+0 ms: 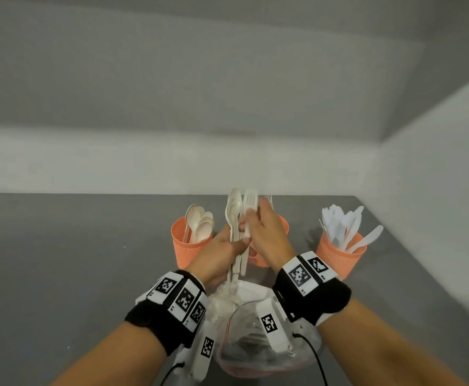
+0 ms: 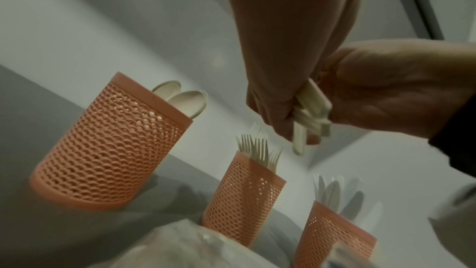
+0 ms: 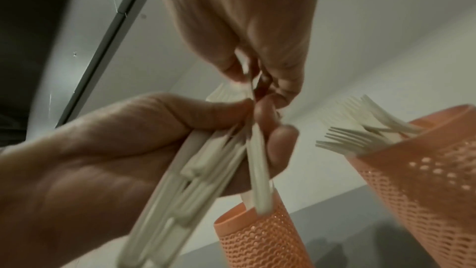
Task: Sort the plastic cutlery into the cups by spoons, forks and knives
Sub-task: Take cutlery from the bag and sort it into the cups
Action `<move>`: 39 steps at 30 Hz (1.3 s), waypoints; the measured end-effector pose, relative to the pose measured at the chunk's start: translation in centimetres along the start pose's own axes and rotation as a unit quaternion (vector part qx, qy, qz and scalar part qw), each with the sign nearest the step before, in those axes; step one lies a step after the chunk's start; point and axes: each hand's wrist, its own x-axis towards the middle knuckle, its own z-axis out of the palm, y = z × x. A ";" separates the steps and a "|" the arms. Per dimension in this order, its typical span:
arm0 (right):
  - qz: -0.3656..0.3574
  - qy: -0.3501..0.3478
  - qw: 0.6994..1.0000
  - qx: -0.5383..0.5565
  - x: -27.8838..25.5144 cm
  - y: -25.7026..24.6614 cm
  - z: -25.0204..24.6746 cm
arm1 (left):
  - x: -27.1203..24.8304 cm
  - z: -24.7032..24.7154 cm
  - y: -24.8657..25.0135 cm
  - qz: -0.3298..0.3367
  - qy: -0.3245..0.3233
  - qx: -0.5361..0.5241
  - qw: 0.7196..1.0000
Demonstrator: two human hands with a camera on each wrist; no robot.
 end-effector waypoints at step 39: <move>0.078 0.097 0.992 0.000 8.7 9.2 -3.1 | 1.9 -4.5 0.8 -0.038 0.049 -0.057 0.996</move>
